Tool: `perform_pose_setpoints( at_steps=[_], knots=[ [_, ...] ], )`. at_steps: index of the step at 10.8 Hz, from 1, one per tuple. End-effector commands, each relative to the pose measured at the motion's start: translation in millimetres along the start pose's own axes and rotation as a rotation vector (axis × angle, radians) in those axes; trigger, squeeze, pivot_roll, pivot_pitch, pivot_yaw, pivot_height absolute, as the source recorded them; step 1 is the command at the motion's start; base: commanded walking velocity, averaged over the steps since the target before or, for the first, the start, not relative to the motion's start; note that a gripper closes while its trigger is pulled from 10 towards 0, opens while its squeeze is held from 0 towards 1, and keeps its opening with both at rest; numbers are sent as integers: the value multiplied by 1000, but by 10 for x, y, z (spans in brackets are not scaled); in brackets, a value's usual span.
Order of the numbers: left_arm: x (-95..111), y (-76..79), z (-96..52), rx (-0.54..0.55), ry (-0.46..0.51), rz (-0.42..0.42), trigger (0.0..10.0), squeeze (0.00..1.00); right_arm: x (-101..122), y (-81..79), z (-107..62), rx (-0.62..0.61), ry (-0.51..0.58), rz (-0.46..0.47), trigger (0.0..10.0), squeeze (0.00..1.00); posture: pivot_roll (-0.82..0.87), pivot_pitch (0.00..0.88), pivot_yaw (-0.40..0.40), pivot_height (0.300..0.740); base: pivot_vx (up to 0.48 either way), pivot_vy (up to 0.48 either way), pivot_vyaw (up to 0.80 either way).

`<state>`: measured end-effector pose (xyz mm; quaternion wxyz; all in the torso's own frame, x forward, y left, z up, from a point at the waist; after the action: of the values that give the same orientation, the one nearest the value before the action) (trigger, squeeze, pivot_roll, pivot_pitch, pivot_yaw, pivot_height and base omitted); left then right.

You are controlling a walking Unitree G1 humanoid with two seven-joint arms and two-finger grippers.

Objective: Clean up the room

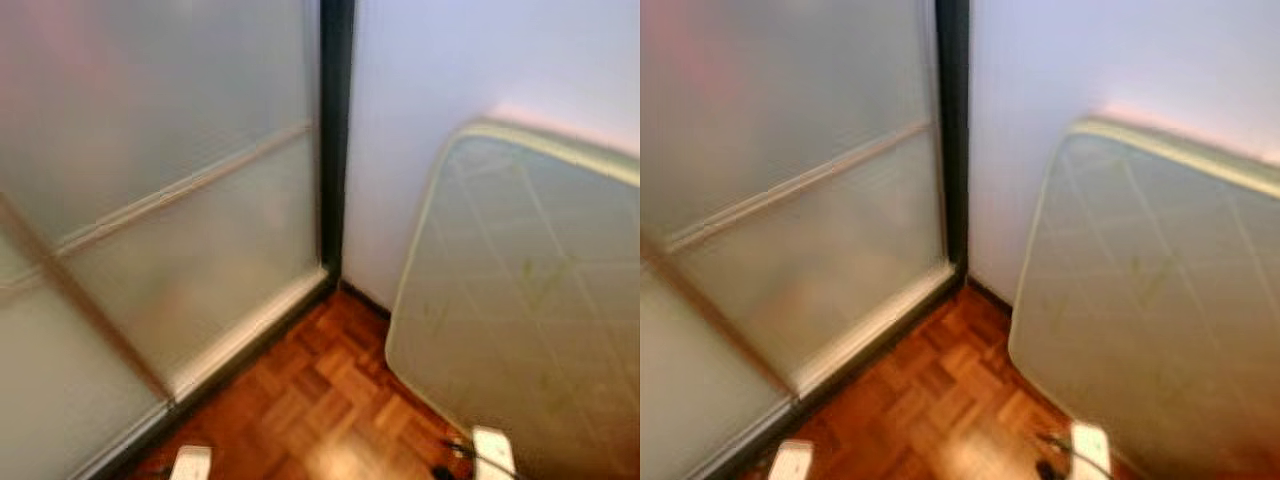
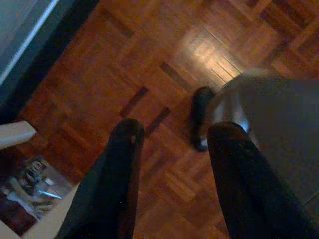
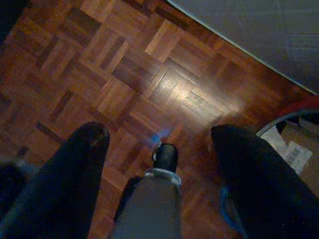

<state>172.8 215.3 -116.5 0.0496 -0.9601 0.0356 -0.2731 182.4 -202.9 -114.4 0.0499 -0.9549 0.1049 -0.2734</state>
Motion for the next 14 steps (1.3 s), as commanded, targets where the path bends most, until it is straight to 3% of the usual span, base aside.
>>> perform_pose_setpoints(
  at_steps=[1,8,9,12,14],
  knots=[
    [12,-94,-6,23,1,4,10000,0,42,-99,25,17,7,9,10000,0,212,67,-25,740,0,0,-650],
    [22,-23,-2,-1,17,-10,10000,0,23,-40,14,2,-11,-19,10000,0,196,51,-50,740,0,0,-782],
    [23,-21,-1,-2,15,-9,10000,0,30,-42,16,-5,-7,-22,10000,0,174,33,-22,740,0,0,-775],
    [79,-141,-3,4,14,93,10000,0,27,-148,37,9,3,0,10000,0,137,4,21,740,0,0,-775],
    [134,-132,6,4,26,101,10000,0,22,-151,38,7,-1,-5,10000,0,146,0,8,740,0,-426,-775]
  ],
)
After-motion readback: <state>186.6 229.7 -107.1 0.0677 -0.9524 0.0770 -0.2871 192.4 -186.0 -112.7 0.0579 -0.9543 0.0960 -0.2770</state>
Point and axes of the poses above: a point about 5 cm out from each wrist's last joint towards the gripper, its own z axis pointing out of the wrist towards the gripper, its own x axis along the axis of the wrist's last joint, y = z × x, the point moved 3 cm from there along z, pointing out of the wrist towards the gripper, and after that the axes turned 1 degree about z, right-handed, at the moved point
